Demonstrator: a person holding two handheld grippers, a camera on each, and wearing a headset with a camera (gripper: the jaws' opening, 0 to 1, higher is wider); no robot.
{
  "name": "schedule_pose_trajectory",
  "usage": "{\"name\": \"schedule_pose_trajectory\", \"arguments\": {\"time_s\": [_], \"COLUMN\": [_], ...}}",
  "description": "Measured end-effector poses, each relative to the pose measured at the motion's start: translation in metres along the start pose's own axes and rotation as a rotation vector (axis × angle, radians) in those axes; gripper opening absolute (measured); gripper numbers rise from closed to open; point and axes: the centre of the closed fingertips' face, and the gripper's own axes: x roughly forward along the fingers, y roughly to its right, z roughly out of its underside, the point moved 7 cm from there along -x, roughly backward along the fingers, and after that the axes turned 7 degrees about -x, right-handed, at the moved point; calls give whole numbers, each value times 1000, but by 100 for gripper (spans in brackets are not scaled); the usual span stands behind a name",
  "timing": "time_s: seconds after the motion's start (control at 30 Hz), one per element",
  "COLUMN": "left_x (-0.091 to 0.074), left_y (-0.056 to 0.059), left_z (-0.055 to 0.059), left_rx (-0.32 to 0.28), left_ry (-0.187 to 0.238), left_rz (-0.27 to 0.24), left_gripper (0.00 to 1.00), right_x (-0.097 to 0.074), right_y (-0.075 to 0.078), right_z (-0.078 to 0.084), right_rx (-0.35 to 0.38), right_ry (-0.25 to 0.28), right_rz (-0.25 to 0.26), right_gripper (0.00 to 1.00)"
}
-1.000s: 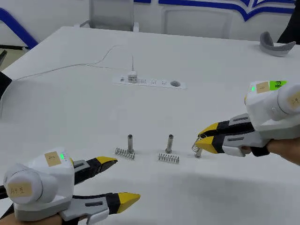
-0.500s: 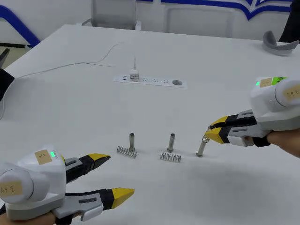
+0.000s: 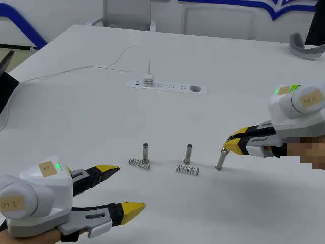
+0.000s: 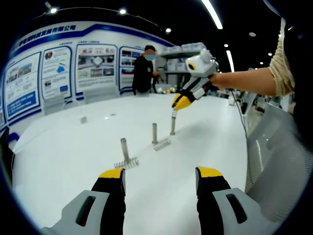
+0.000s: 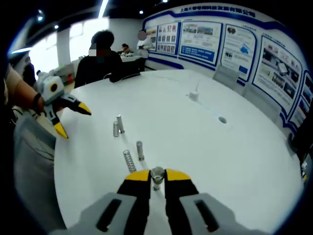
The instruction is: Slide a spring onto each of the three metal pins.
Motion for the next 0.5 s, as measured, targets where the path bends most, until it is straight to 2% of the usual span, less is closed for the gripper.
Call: {"name": "schedule_pose_trajectory", "arguments": {"time_s": [0.5], "left_x": [-2], "left_y": [0], "left_z": [1], "left_rx": [-4], "left_ry": [-18], "left_rz": [-1], "left_gripper": [57], "right_x": [16], "right_y": [1], "right_z": [11], "right_rx": [18], "right_ry": [-23], "right_rz": [-17], "right_gripper": [12]}}
